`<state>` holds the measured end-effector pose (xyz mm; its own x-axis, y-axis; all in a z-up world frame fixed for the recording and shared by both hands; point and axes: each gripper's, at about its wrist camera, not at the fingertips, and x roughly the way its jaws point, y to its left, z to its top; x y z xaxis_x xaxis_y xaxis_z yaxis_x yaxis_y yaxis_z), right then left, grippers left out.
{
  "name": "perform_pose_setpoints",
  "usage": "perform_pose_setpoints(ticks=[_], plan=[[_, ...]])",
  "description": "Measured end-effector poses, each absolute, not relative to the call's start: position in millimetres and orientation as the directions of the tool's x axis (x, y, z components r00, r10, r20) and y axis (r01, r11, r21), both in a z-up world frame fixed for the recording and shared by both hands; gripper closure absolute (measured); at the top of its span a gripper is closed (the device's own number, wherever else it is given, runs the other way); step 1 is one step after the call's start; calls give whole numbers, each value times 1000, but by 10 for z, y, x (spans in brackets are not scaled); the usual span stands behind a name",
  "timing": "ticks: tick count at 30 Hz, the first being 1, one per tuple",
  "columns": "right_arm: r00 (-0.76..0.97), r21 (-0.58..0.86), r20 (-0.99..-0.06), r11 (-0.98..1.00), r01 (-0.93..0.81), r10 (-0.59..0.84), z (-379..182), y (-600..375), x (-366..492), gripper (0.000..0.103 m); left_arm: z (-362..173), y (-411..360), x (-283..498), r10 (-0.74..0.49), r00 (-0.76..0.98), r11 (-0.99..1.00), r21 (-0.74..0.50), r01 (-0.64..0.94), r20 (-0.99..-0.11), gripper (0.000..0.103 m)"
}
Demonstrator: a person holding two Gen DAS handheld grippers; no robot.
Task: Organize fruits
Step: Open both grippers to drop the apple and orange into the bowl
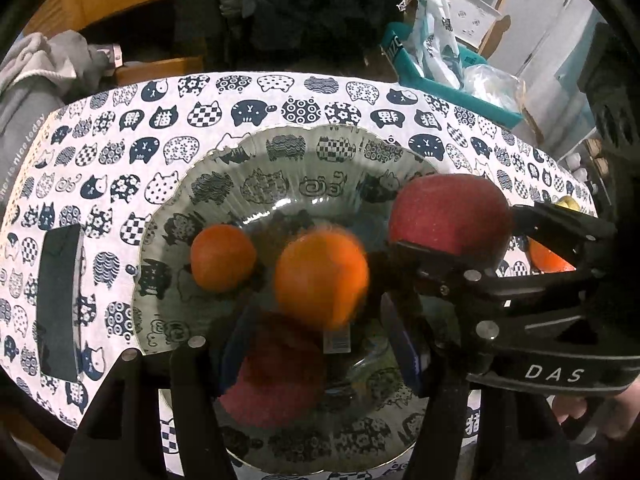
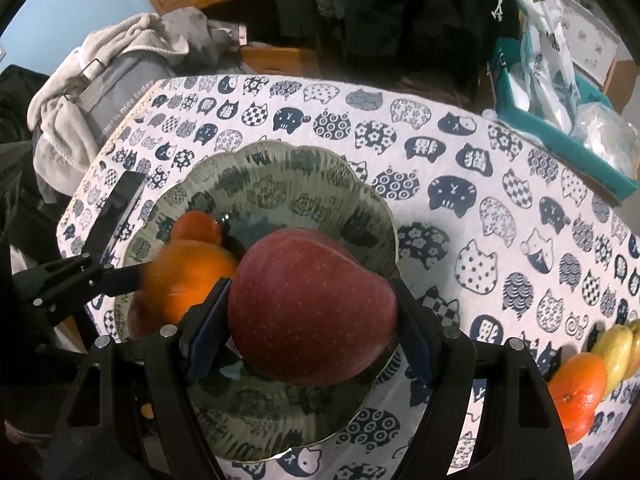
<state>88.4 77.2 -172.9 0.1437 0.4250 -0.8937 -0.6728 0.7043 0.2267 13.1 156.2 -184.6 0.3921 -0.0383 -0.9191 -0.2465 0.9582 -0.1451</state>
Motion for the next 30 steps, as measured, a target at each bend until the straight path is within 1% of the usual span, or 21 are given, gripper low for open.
perform_pose_setpoints(ticks=[8, 10, 11, 12, 13, 17, 24, 30], plan=[[133, 225, -900, 702, -676, 416, -1765, 794, 869, 26, -1853, 1555, 119, -13, 386, 966, -112, -234, -923, 37], [129, 233, -898, 703, -672, 421, -1765, 797, 875, 28, -1849, 1569, 115, -19, 385, 964, -120, -238, -923, 36], [128, 237, -897, 705, -668, 423, -1761, 789, 882, 31, -1842, 1578, 109, -15, 389, 963, -119, -243, -921, 35], [117, 260, -890, 700, -665, 442, -1749, 778, 890, 29, -1830, 1583, 103, -8, 393, 963, -113, -246, -920, 32], [119, 259, -891, 705, -660, 439, -1744, 766, 895, 29, -1826, 1589, 97, -11, 392, 962, -117, -248, -920, 32], [118, 259, -890, 700, -665, 441, -1735, 735, 883, 30, -1832, 1587, 74, -24, 391, 958, -134, -255, -920, 32], [139, 243, -886, 697, -674, 443, -1650, 710, 854, 30, -1787, 1583, 55, -32, 395, 954, -146, -262, -918, 32], [191, 216, -870, 699, -681, 455, -1441, 643, 837, 30, -1681, 1544, 47, -28, 421, 955, -148, -256, -907, 32]])
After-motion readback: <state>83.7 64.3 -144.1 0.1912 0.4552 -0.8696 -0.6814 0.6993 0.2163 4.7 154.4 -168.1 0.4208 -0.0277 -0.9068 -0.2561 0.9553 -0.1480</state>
